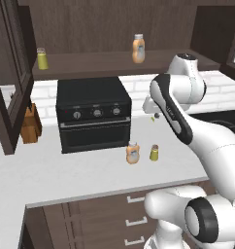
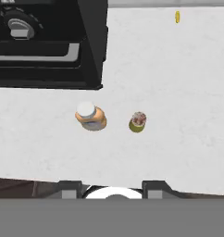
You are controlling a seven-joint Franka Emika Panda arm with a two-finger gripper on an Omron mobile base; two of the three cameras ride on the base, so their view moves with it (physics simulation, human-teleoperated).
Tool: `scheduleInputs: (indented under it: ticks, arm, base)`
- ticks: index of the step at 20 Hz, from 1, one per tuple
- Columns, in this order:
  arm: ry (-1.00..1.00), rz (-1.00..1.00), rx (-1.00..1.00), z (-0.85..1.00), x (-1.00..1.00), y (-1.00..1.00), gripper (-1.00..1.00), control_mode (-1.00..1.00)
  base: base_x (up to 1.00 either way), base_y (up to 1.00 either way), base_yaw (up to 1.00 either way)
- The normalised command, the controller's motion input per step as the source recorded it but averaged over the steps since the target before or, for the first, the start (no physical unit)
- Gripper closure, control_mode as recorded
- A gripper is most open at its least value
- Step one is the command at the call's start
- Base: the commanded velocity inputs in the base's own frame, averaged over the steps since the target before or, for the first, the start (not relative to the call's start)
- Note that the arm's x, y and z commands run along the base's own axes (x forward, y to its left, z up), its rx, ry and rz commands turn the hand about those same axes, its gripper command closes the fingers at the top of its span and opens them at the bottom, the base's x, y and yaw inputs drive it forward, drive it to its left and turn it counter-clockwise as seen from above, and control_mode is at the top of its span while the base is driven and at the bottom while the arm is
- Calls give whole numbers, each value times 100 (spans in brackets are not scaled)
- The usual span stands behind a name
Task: Put the shaker and condiment bottle from the counter next to their counterparts in the cabinet.
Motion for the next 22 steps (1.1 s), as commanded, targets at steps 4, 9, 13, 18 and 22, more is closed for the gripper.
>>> scheduleInputs:
  ticks: [4, 9, 13, 18, 22]
  arm:
    - [-10, -1, 4, 0, -23, -10, -100, -100]
    - [-16, -3, 12, -25, -50, -51, -100, -100]
    - [-25, 9, 6, -42, -8, -21, -100, -100]
    - [-43, 30, 9, -79, -1, -38, -100, -100]
    - [-31, 32, 7, -59, 8, -28, -100, -100]
  base:
    - [0, 0, 0]
    - [0, 0, 0]
    - [0, 0, 0]
    - [0, 0, 0]
    - [0, 0, 0]
